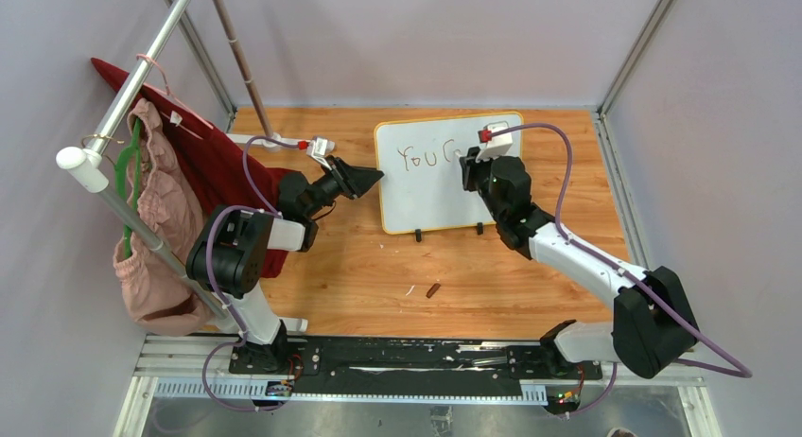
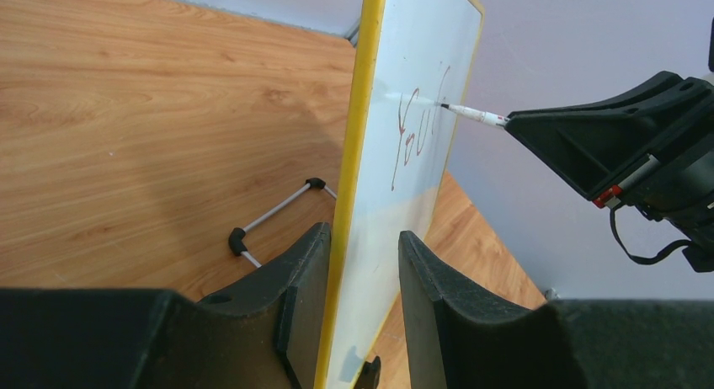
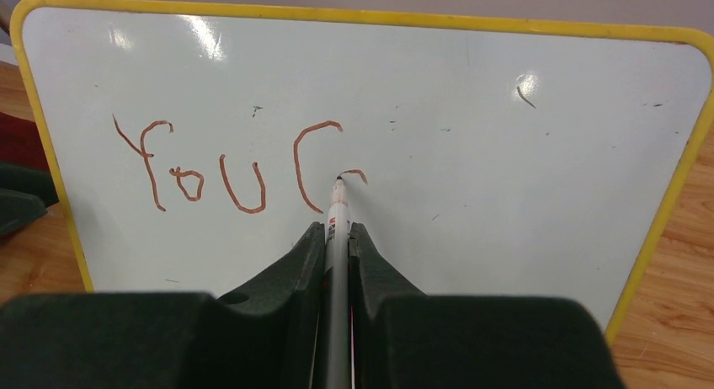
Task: Write a sentence on the whiteboard
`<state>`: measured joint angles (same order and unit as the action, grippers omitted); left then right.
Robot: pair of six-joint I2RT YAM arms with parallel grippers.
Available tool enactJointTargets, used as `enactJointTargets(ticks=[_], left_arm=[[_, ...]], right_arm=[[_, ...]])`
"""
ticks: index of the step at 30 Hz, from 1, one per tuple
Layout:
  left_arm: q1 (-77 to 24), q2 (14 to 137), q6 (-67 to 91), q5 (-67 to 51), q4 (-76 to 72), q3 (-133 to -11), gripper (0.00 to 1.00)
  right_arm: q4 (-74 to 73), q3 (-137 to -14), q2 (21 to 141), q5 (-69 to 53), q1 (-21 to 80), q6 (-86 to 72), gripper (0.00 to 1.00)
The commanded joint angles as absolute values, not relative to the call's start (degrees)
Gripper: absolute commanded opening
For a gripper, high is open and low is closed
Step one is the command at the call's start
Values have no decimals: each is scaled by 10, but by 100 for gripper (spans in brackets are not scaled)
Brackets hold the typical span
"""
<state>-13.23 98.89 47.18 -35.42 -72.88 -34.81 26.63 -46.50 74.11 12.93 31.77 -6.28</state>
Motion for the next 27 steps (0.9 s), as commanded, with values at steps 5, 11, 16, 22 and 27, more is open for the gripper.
enactJointTargets(ticks=[5,11,16,22,27], left_arm=[[-131,998,490,-366,-744,-337,40],[-131,999,492,-367,-746,-337,40],[-131,998,492,-367,-746,-337,40],[-131,999,493,-366,-748,-337,40],[-131,1000,493,-367,-749,-338,40]], right_arm=[[243,-457,733,119,310,-72,0],[231,-444,722,132,310,-69,0],[222,-444,716,142,309,-65,0],[220,-453,714,153,303,-62,0],[219,-468,718,154,298,-59,0]])
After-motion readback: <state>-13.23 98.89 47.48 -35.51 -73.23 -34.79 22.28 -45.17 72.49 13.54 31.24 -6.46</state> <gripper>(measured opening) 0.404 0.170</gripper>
